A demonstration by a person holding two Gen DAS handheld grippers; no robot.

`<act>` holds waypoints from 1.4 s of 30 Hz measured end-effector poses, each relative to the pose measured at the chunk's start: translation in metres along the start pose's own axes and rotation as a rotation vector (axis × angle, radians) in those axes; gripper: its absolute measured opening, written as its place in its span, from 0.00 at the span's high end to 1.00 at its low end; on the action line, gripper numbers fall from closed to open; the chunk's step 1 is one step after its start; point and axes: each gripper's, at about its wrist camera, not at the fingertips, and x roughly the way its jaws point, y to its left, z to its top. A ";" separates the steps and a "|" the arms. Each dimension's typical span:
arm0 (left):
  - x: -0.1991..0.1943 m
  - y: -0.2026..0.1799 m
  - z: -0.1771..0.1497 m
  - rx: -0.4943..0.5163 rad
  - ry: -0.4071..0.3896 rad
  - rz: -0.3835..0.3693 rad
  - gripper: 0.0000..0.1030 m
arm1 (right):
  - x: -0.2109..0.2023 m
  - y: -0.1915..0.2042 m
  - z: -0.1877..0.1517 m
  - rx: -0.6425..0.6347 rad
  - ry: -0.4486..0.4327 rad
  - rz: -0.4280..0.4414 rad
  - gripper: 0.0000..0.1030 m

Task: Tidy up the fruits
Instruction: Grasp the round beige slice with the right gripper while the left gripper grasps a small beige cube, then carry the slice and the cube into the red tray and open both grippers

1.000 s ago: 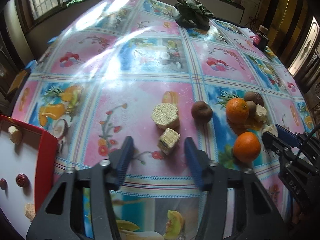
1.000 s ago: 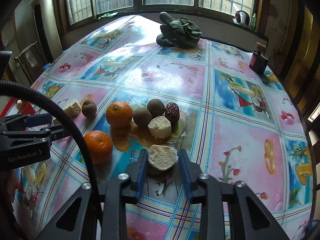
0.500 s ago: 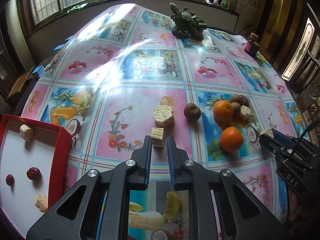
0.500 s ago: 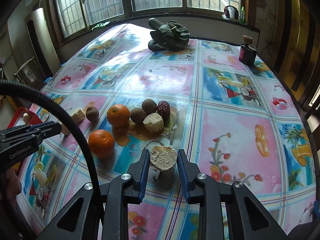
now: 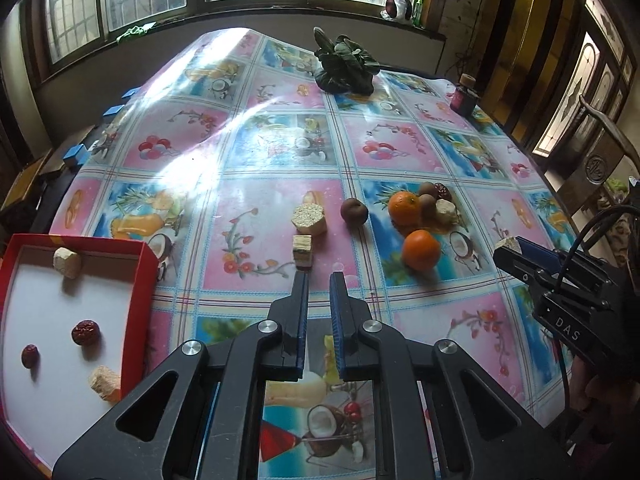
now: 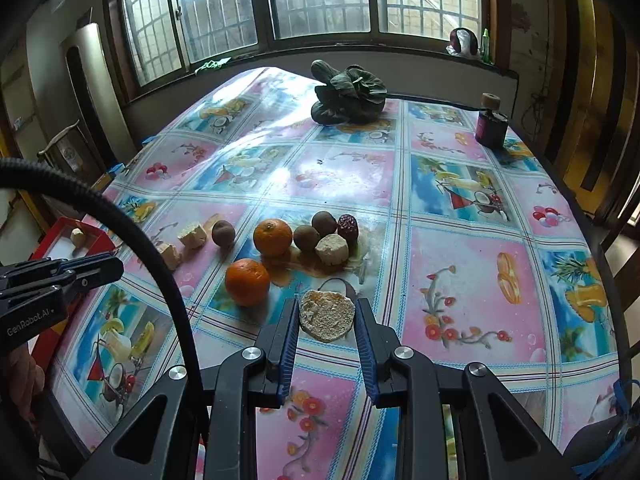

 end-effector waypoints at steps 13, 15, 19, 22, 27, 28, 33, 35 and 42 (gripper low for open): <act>0.053 0.008 0.008 -0.053 0.084 -0.007 0.62 | 0.008 0.002 -0.005 -0.015 0.032 0.006 0.74; 0.058 0.008 0.012 -0.057 0.084 -0.002 0.55 | 0.011 -0.001 -0.005 -0.014 0.036 0.007 0.74; 0.072 0.008 0.017 -0.051 0.099 0.028 0.55 | 0.017 -0.003 -0.004 -0.013 0.041 0.020 0.74; 0.079 0.007 0.017 -0.037 0.098 0.058 0.86 | 0.020 -0.003 -0.003 -0.011 0.046 0.029 0.74; 0.071 0.010 0.013 -0.034 0.074 0.054 0.88 | 0.020 -0.001 -0.002 -0.014 0.046 0.046 0.74; 0.066 0.010 0.013 -0.032 0.064 0.054 0.88 | 0.019 0.000 -0.002 -0.013 0.044 0.052 0.74; 0.045 0.010 0.014 -0.027 0.028 0.054 0.88 | 0.014 0.007 -0.001 -0.017 0.035 0.079 0.74; 0.035 0.009 0.013 -0.026 0.016 0.052 0.88 | 0.011 0.011 -0.001 -0.014 0.030 0.097 0.74; 0.009 0.011 0.005 -0.024 -0.007 0.064 0.88 | 0.000 0.029 0.001 -0.026 0.011 0.141 0.74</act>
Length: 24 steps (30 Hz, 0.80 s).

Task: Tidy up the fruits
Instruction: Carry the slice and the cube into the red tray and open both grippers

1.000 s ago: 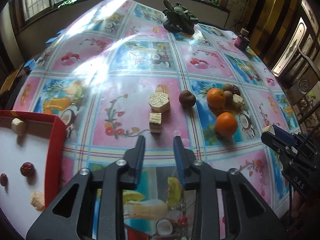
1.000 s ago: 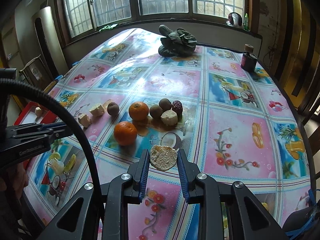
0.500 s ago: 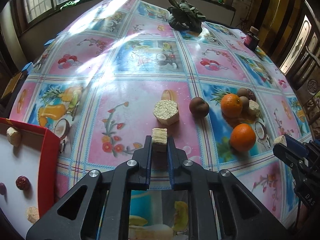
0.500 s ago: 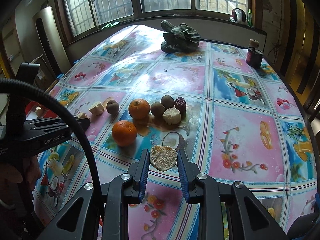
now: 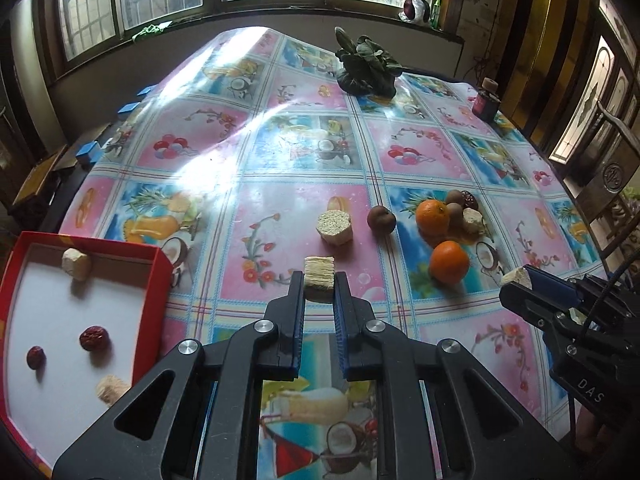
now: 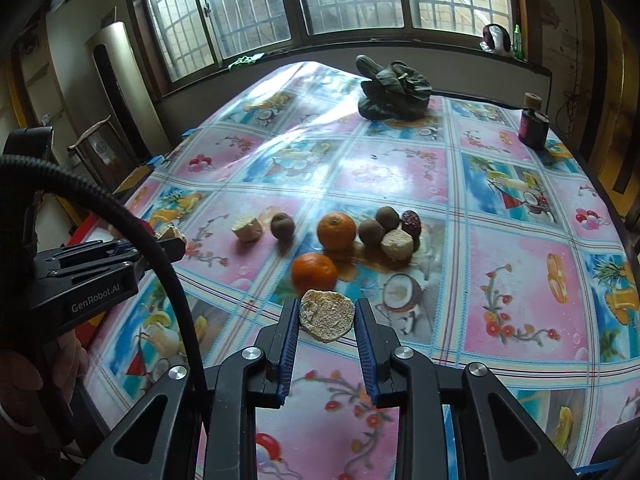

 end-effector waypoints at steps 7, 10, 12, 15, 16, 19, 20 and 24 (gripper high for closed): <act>-0.020 0.018 -0.005 -0.010 -0.023 0.035 0.88 | -0.004 0.027 0.006 -0.038 -0.018 0.028 0.74; -0.028 0.029 -0.006 -0.019 -0.032 0.055 0.88 | -0.001 0.041 0.009 -0.060 -0.016 0.036 0.74; -0.032 0.039 -0.008 -0.031 -0.040 0.071 0.88 | 0.002 0.052 0.012 -0.080 -0.013 0.047 0.74; -0.037 0.054 -0.011 -0.053 -0.042 0.094 0.88 | 0.005 0.072 0.016 -0.115 -0.013 0.064 0.74; -0.038 0.060 -0.012 -0.062 -0.042 0.101 0.88 | 0.006 0.078 0.017 -0.126 -0.013 0.071 0.74; -0.043 0.075 -0.016 -0.078 -0.045 0.119 0.88 | 0.010 0.095 0.021 -0.150 -0.012 0.084 0.74; -0.044 0.080 -0.016 -0.084 -0.047 0.124 0.88 | 0.012 0.100 0.023 -0.157 -0.011 0.089 0.74; -0.048 0.102 -0.022 -0.116 -0.045 0.148 0.88 | 0.021 0.124 0.028 -0.183 -0.005 0.102 0.74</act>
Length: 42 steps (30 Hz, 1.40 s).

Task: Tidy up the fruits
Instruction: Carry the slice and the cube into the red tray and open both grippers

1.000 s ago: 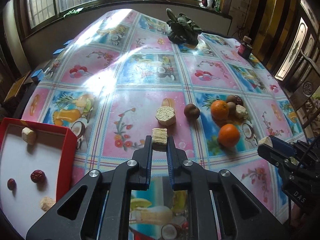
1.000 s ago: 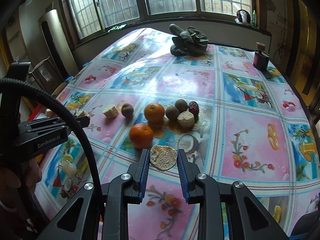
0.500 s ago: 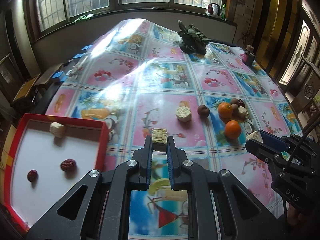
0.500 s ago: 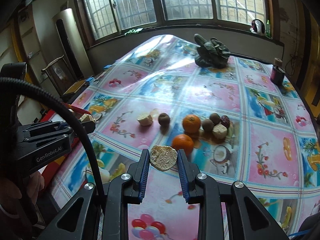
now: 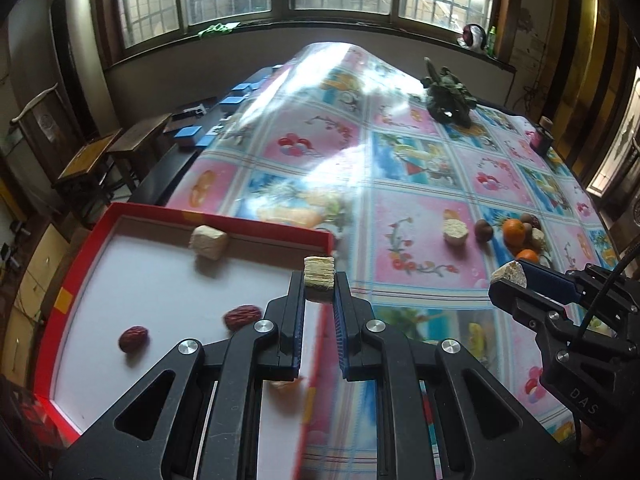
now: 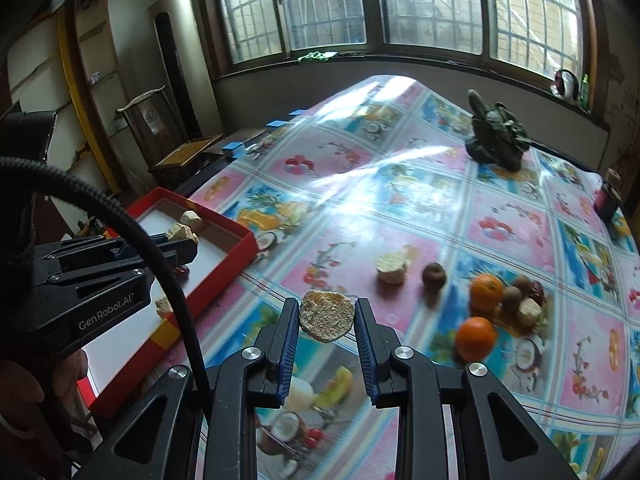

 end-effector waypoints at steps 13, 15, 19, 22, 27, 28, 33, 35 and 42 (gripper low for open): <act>0.006 0.072 -0.008 -0.097 0.018 0.078 0.88 | 0.036 0.071 0.022 -0.133 0.029 0.046 0.74; 0.008 0.082 -0.008 -0.112 0.026 0.087 0.88 | 0.041 0.079 0.024 -0.151 0.035 0.056 0.74; 0.014 0.098 -0.011 -0.137 0.046 0.103 0.88 | 0.052 0.094 0.027 -0.177 0.051 0.076 0.74; 0.020 0.106 -0.011 -0.148 0.060 0.112 0.88 | 0.062 0.105 0.028 -0.196 0.068 0.093 0.74; 0.027 0.116 -0.010 -0.169 0.073 0.109 0.88 | 0.080 0.119 0.033 -0.220 0.086 0.107 0.74; 0.028 0.117 -0.009 -0.171 0.075 0.107 0.88 | 0.083 0.120 0.034 -0.216 0.088 0.108 0.74; 0.037 0.119 -0.006 -0.179 0.089 0.099 0.88 | 0.104 0.121 0.045 -0.209 0.102 0.095 0.74; 0.041 0.119 -0.005 -0.178 0.095 0.100 0.88 | 0.112 0.119 0.048 -0.197 0.108 0.093 0.74; 0.055 0.117 -0.003 -0.170 0.121 0.117 0.88 | 0.143 0.116 0.054 -0.176 0.148 0.097 0.74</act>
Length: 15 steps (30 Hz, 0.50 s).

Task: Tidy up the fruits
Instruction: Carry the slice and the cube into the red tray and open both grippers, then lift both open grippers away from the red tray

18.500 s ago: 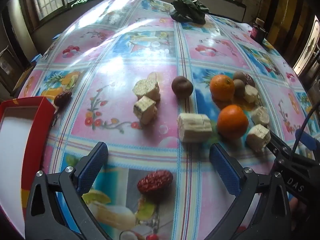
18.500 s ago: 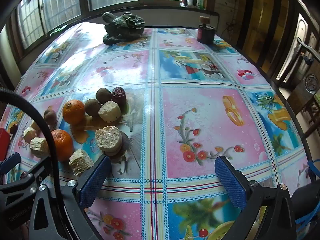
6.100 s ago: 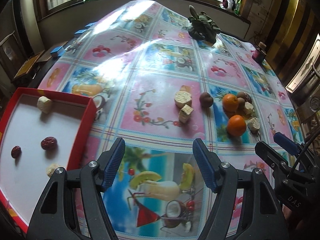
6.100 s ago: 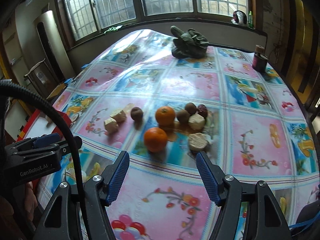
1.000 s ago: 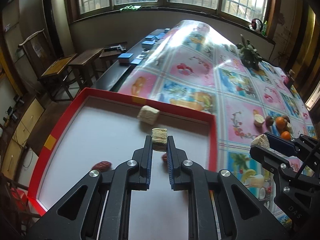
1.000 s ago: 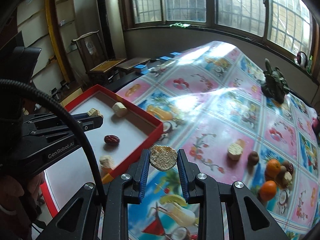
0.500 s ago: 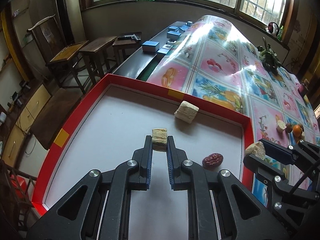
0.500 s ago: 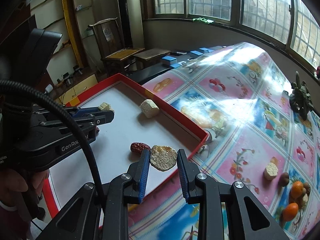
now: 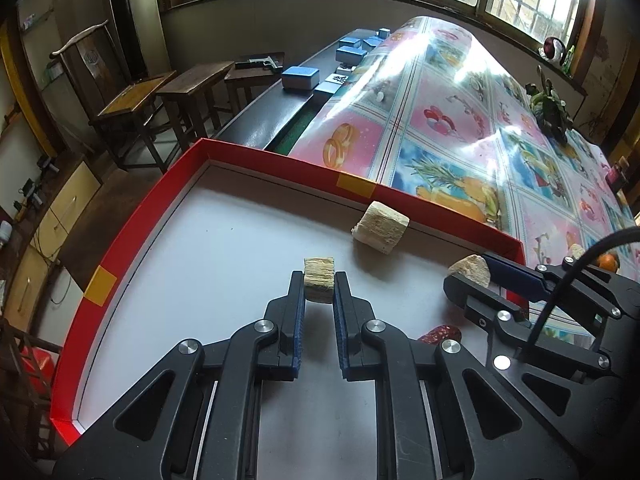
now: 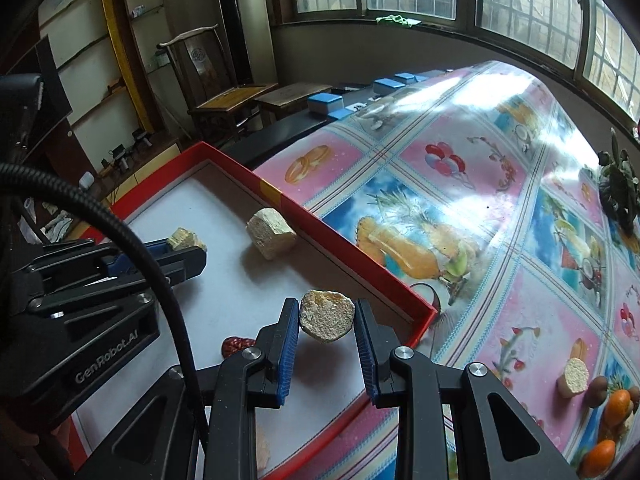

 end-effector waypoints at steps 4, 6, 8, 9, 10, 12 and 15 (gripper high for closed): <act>0.003 -0.001 0.001 -0.007 0.011 0.010 0.88 | 0.010 -0.004 0.001 0.020 0.004 0.022 0.74; 0.003 -0.002 0.001 -0.007 0.005 0.023 0.86 | 0.010 -0.004 0.002 0.025 0.003 0.035 0.70; 0.002 -0.002 0.001 -0.009 -0.005 0.035 0.76 | 0.008 -0.005 0.002 0.029 -0.001 0.054 0.63; 0.001 -0.002 0.000 -0.013 -0.008 0.036 0.73 | 0.006 -0.005 0.001 0.029 -0.003 0.050 0.62; 0.000 -0.001 0.000 -0.017 -0.008 0.034 0.66 | 0.004 -0.005 0.000 0.030 -0.006 0.044 0.62; -0.003 0.000 -0.001 -0.029 -0.015 0.028 0.54 | -0.002 -0.006 -0.001 0.034 -0.013 0.039 0.62; -0.011 -0.001 -0.003 -0.039 -0.042 0.041 0.43 | -0.013 -0.010 -0.006 0.049 -0.023 0.033 0.62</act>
